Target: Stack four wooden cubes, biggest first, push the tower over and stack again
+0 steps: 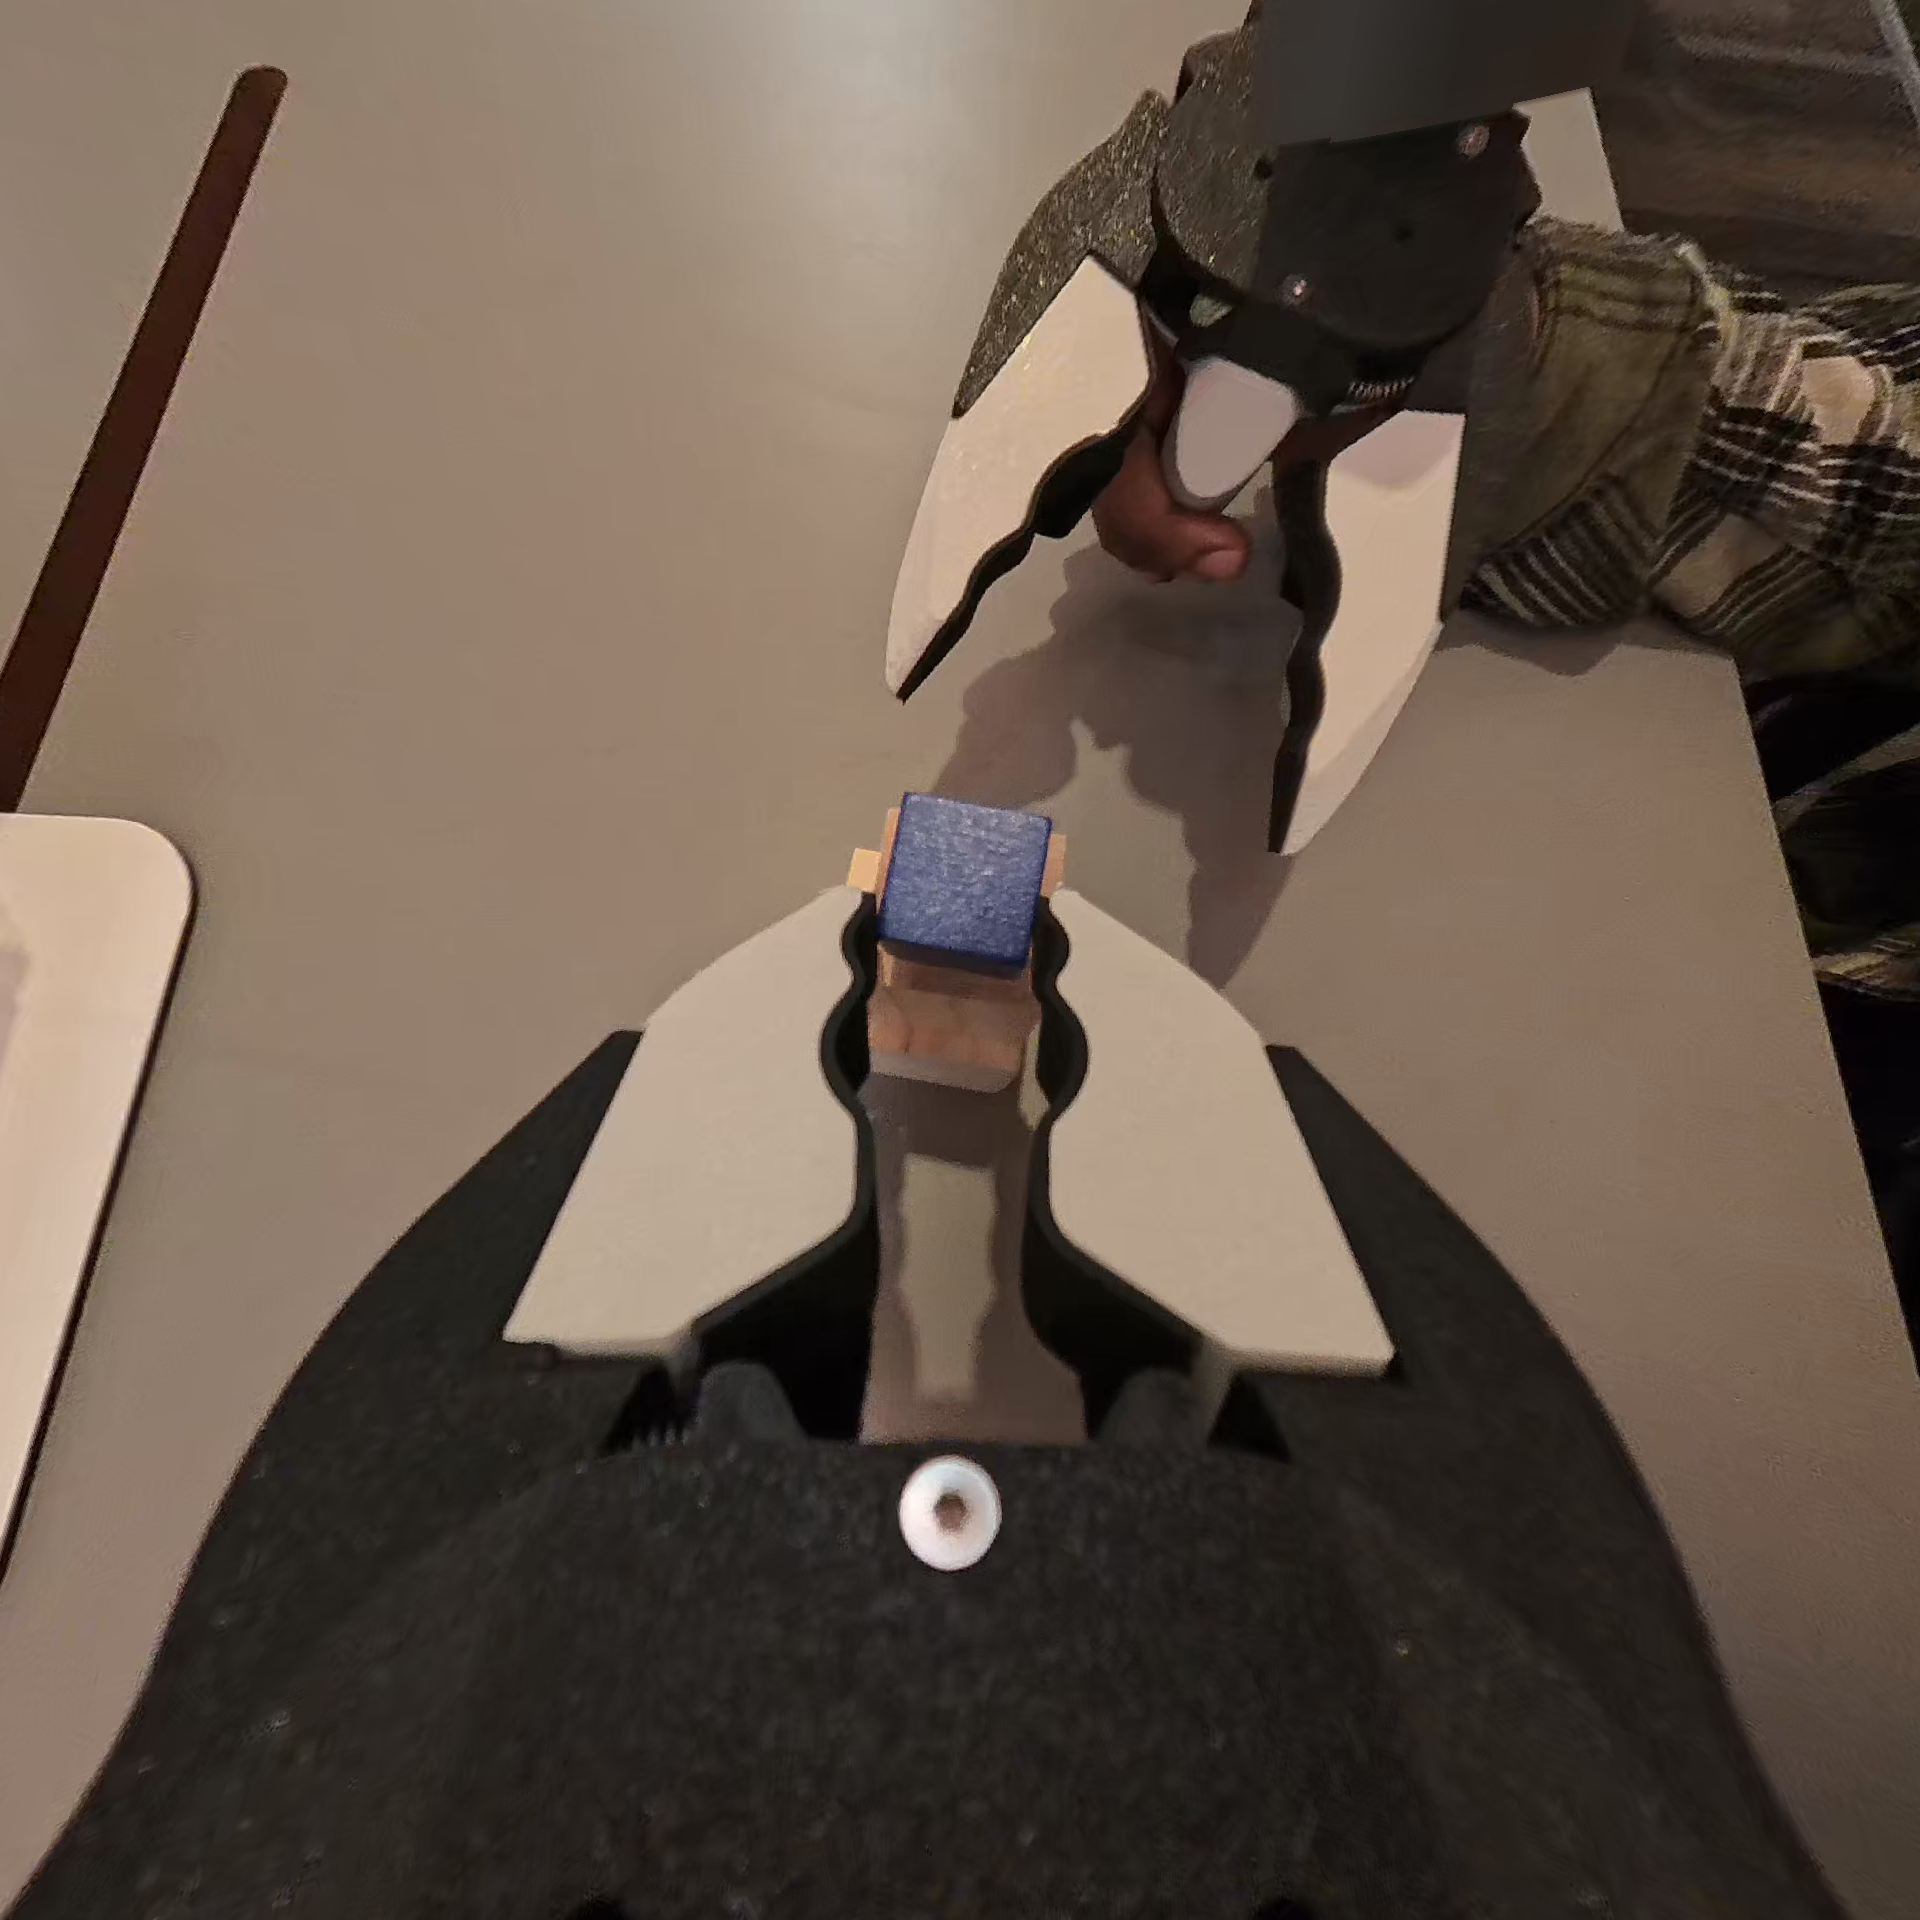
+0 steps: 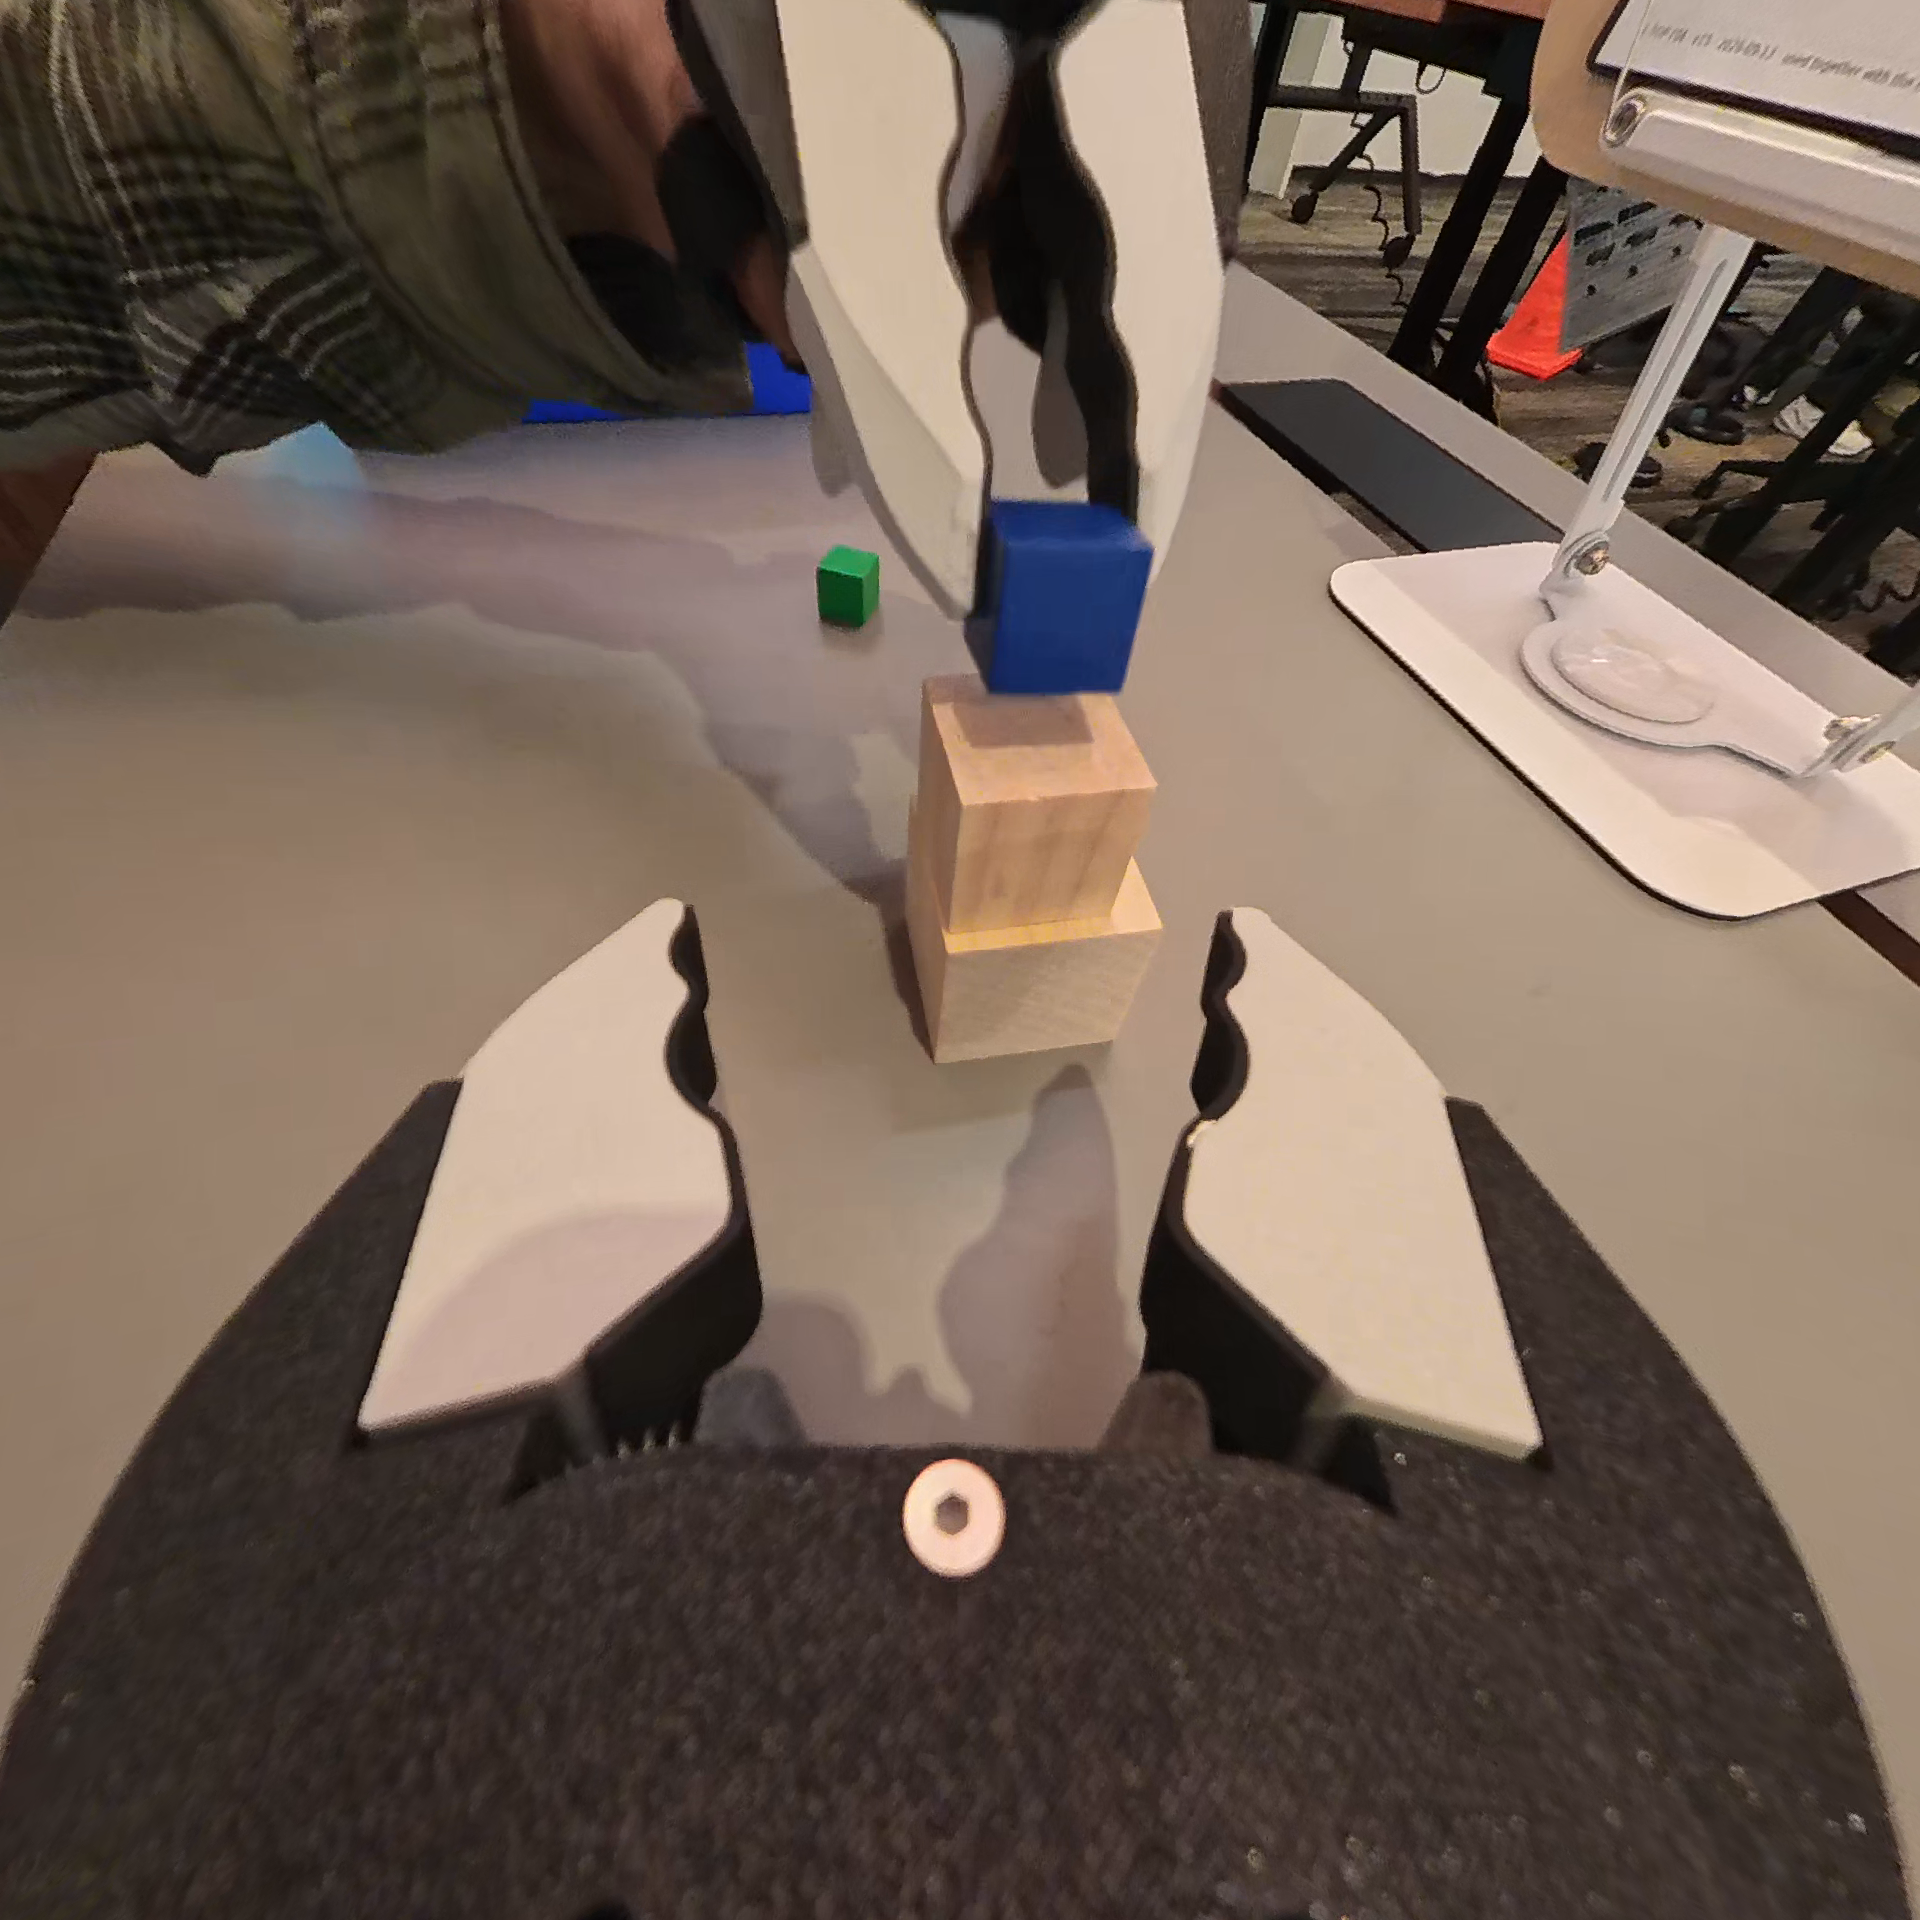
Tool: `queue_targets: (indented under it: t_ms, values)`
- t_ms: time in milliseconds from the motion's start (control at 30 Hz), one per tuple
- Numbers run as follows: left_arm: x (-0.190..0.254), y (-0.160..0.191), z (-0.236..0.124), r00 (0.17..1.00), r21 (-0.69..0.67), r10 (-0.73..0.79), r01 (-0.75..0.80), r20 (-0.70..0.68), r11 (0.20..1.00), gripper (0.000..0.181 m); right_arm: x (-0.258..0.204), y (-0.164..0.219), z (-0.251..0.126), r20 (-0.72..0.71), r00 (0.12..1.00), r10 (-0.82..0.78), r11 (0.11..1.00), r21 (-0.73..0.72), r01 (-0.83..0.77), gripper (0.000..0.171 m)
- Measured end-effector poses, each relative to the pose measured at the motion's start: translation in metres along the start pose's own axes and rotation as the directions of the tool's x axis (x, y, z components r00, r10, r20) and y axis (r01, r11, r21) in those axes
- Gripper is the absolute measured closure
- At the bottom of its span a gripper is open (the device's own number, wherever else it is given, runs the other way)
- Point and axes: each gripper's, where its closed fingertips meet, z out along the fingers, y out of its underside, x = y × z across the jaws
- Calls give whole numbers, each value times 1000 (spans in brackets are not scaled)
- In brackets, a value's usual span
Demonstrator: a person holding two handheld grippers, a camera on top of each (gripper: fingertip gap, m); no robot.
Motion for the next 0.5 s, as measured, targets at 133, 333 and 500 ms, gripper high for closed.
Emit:
queue_targets:
  t_ms: [133,333,500]
  values:
    - [1,1,4,1000,1,-7,7,-12,1000,153,0,-2,-1,-1,1000,0,1000,6,0,80]
    - [3,4,6,999,-5,-16,16,-31,1000,153,0,-1,-1,0,1000,1,1000,2,-1,80]
    - [0,6,1,999,27,-45,45,-7,999,135,-1,-1,0,3,1000,3,1000,1,-3,79]
